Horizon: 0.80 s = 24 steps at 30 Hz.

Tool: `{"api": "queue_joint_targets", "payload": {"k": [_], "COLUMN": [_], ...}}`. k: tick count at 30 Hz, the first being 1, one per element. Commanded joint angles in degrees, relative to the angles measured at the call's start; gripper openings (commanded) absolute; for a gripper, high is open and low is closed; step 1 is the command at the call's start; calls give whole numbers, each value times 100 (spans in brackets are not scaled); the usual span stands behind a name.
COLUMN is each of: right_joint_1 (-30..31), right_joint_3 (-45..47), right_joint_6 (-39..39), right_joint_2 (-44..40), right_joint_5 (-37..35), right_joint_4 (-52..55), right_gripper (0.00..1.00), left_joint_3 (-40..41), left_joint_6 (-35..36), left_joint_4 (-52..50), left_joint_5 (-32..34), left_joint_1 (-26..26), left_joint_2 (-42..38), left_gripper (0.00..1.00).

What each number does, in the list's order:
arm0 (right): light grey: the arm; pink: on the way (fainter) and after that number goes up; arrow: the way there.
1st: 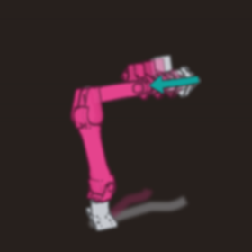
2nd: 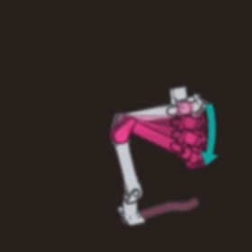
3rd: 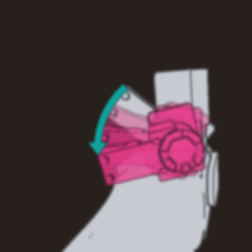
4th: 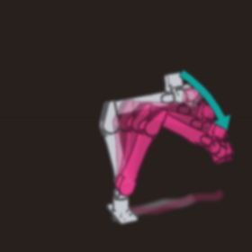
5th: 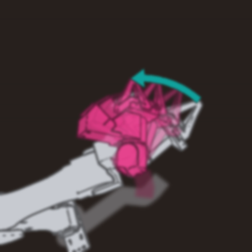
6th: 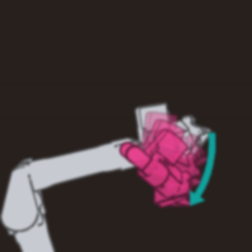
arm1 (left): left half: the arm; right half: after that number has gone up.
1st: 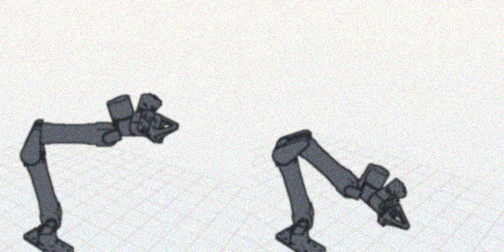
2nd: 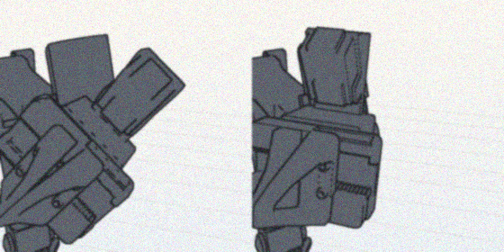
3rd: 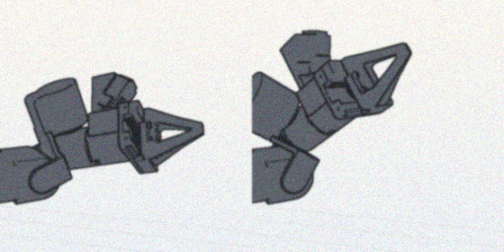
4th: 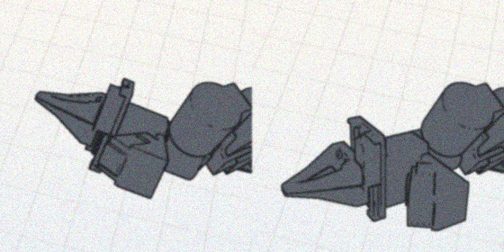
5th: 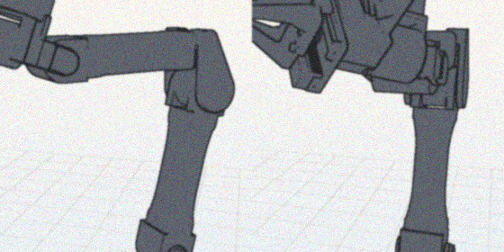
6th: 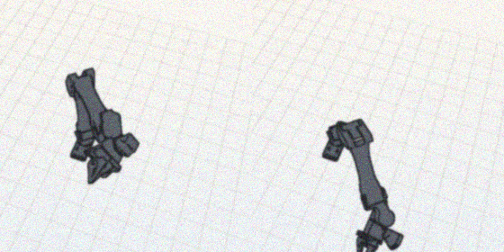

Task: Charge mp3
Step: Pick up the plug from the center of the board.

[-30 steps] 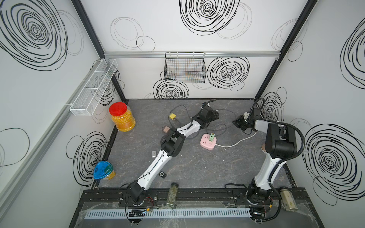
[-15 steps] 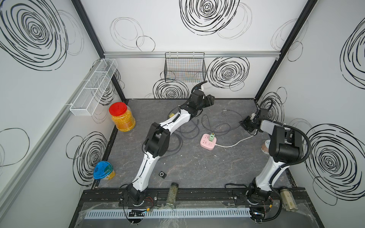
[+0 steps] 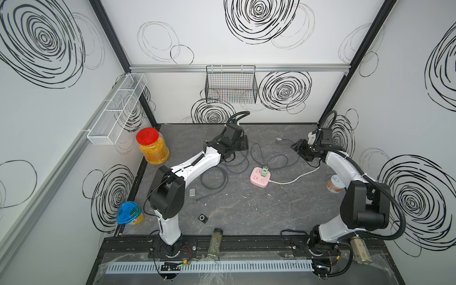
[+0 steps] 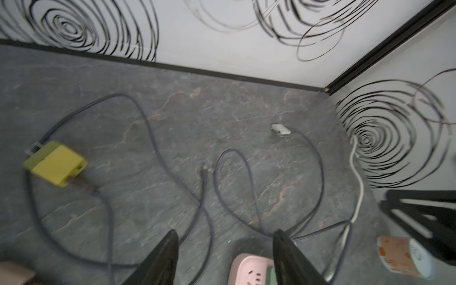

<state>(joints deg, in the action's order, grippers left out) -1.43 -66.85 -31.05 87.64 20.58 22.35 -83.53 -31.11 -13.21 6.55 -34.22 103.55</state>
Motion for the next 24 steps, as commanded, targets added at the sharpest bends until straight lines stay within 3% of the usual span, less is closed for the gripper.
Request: {"api": "queue_joint_targets", "payload": {"k": [1, 9, 14, 24], "right_joint_1": [455, 1471, 1952, 2347], "right_joint_3": [-284, -880, -1197, -1466], "right_joint_6": [358, 609, 617, 736], "right_joint_2": [-385, -337, 117, 766], "right_joint_5": [-518, -747, -650, -599], "right_joint_4": [526, 297, 120, -202], "right_gripper": [59, 61, 62, 62], "left_joint_3": [464, 170, -731, -2424], "left_joint_6": [24, -218, -553, -1480], "left_joint_4": [-461, -615, -769, -1435], "left_joint_5": [623, 1016, 1316, 1630], "left_joint_1": [197, 985, 1298, 1363], "left_joint_2": [-414, 181, 1213, 2771], "left_gripper": [65, 69, 71, 74]}}
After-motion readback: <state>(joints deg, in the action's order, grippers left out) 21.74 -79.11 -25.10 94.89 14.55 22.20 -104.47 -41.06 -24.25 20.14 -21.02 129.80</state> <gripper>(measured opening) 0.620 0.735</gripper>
